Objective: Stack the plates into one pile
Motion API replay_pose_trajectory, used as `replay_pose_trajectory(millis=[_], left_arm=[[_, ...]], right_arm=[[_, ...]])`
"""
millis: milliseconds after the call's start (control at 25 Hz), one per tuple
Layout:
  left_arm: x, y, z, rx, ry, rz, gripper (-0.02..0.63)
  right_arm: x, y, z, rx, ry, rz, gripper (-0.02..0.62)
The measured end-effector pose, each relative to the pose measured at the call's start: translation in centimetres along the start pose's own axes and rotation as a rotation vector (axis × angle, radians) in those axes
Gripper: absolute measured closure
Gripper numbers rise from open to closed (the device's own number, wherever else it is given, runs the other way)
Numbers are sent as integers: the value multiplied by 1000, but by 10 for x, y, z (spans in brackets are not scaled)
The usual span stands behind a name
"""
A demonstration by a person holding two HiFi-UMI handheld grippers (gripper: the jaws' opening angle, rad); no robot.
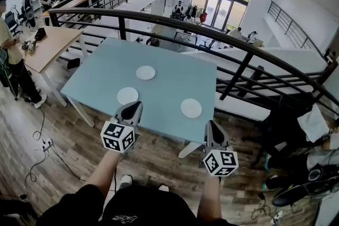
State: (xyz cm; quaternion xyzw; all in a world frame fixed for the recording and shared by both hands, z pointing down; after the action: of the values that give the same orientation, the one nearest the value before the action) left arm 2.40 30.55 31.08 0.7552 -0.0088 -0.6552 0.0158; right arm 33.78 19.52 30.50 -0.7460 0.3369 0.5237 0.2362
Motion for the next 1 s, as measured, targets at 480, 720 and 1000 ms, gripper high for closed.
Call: replay_pose_trajectory(millis=[480, 720, 1000], left_arm=[[-17, -10, 101, -66, -17, -5, 597], [-30, -16, 148, -101, -27, -21, 597], [-39, -21, 204, -141, 4, -8, 597]], right_arm=[[-28, 47, 81, -68, -10, 3, 588], [-42, 74, 117, -93, -16, -8, 588], [-57, 108, 163, -109, -14, -27, 588]])
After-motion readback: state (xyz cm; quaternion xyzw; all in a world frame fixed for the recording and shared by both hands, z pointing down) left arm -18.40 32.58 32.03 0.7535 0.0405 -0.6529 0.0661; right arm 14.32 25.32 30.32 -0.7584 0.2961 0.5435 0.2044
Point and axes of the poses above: the fingertips, and each gripper's own axes: y forward along the fingers, z to its left, x out of its top, the point moved 8 cm from there along -y, backward along the fingers, and after that the axes turned 13 degrees about y, right-handed, at the moved point
